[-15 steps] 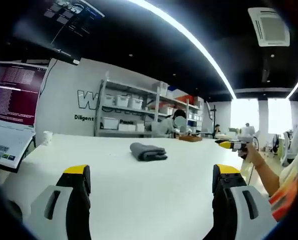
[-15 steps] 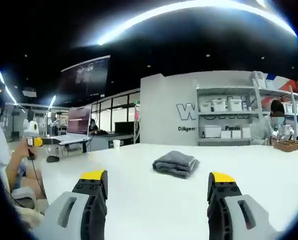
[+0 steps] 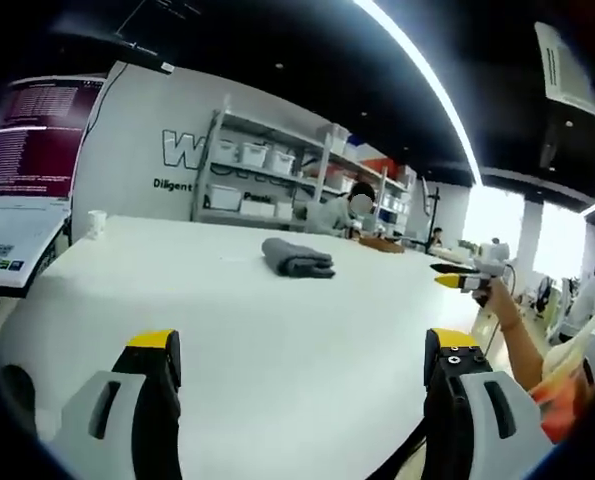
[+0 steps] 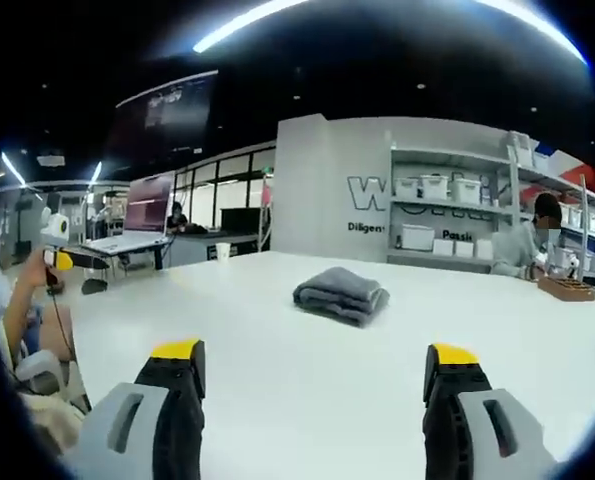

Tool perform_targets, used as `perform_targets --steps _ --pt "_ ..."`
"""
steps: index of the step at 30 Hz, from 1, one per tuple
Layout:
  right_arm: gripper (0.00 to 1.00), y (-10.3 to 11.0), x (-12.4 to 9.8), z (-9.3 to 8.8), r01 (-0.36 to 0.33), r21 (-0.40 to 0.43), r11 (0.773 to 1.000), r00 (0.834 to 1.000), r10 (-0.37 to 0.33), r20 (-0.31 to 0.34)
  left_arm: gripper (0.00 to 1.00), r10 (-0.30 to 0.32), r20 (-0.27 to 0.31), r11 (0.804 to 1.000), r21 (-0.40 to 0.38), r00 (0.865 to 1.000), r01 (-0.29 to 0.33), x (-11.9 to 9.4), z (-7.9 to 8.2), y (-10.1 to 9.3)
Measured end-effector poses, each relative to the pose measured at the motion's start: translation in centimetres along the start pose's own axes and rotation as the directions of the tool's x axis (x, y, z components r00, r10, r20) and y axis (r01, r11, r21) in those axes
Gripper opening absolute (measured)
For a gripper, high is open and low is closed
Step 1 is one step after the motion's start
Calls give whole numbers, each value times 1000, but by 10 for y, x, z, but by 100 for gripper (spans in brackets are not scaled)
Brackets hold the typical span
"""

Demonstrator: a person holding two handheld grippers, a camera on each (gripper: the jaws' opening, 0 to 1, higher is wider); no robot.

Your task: Open the folded towel by lifting each exposed corner and separating the folded layers until the towel lies flat within the target outline without major curled edges

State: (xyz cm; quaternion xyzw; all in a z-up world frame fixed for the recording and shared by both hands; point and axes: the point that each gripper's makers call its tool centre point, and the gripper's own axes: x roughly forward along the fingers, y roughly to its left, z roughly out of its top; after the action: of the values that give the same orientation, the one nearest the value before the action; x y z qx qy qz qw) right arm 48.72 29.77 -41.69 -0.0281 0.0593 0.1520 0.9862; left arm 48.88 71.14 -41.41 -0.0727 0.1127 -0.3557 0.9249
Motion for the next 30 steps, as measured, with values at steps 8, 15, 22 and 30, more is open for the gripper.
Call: perform_targets --steps 8,15,22,30 --pt "95 8 -2 1 -28 32 999 1000 28 13 99 -6 -15 1000 4 1000 6 -1 -3 -3" --pt "99 5 1 -5 -41 62 997 999 42 -13 98 0 -48 1000 23 999 1 0 -8 -1" --pt "99 8 3 -10 -48 36 998 997 50 -55 99 2 -53 1000 15 999 -1 -1 -9 0" --pt "99 3 -1 -10 -52 46 998 996 55 -75 98 7 -51 1000 13 999 -6 -1 -8 2"
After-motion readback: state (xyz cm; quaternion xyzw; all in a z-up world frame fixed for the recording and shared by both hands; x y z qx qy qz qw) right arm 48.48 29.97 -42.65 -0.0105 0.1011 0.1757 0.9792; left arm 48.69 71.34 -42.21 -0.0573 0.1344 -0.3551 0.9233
